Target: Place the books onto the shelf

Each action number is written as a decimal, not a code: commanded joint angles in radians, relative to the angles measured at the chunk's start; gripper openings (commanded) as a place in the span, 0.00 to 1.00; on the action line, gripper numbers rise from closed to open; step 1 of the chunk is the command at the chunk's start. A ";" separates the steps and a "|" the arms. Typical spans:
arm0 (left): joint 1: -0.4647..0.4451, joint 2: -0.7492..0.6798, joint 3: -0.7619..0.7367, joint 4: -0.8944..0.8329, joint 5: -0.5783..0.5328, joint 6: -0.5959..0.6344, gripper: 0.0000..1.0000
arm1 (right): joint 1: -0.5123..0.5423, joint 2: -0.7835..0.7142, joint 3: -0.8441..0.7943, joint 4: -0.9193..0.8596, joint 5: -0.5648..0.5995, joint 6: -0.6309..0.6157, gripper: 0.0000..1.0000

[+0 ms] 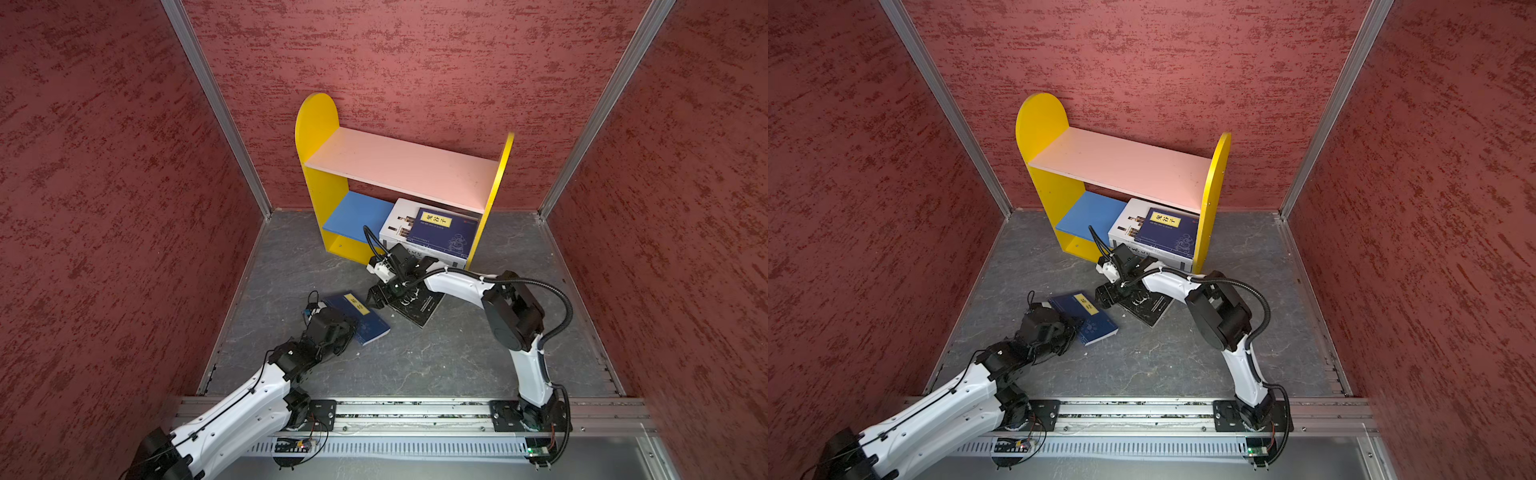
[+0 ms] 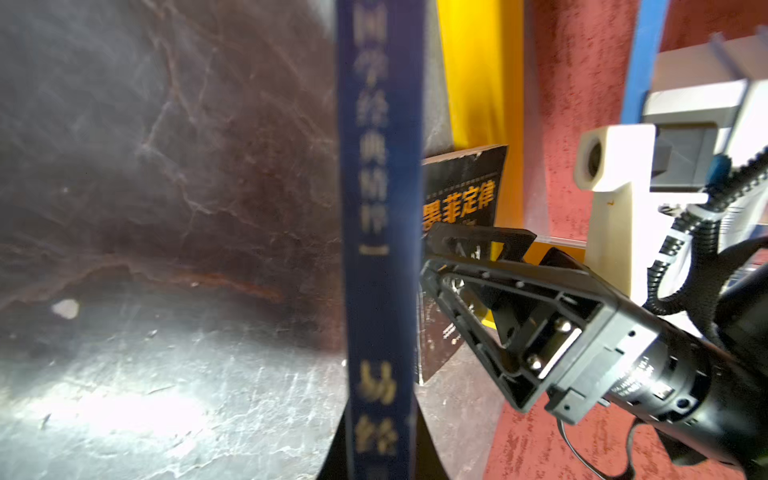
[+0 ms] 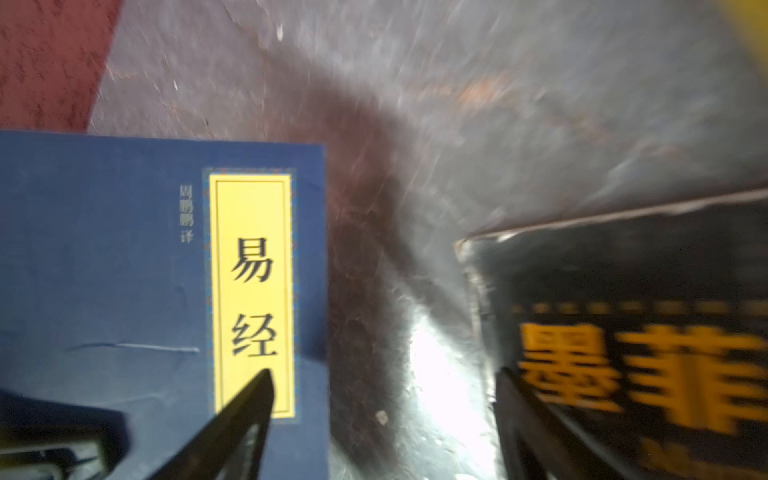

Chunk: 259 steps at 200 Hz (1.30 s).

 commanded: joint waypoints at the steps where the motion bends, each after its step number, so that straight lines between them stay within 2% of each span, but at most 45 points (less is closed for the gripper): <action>1: 0.042 -0.045 0.051 0.005 0.034 0.066 0.03 | -0.021 -0.126 -0.037 0.105 0.043 0.056 0.99; 36: 0.150 -0.088 0.105 -0.018 0.140 0.127 0.03 | -0.024 -0.277 -0.148 0.183 0.116 0.114 0.99; 72: 0.258 -0.081 0.143 0.046 0.255 0.161 0.02 | -0.026 -0.449 -0.269 0.244 0.268 0.179 0.99; 112: 0.372 0.037 0.223 0.186 0.464 0.186 0.01 | -0.026 -0.606 -0.365 0.248 0.383 0.237 0.99; 136: 0.402 0.108 0.285 0.293 0.608 0.192 0.01 | -0.025 -0.702 -0.414 0.256 0.420 0.282 0.99; 171: 0.422 0.185 0.427 0.290 0.741 0.263 0.00 | -0.025 -0.795 -0.455 0.257 0.471 0.347 0.99; 189: 0.431 0.232 0.502 0.301 0.772 0.292 0.00 | -0.025 -0.843 -0.482 0.279 0.491 0.392 0.99; 214: 0.433 0.291 0.553 0.367 0.791 0.291 0.00 | -0.013 -0.883 -0.562 0.344 0.456 0.477 0.99; 250: 0.435 0.326 0.546 0.445 0.759 0.276 0.00 | 0.025 -0.973 -0.597 0.331 0.579 0.516 0.99; 259: 0.435 0.332 0.542 0.454 0.749 0.274 0.00 | 0.047 -0.996 -0.610 0.301 0.658 0.540 0.99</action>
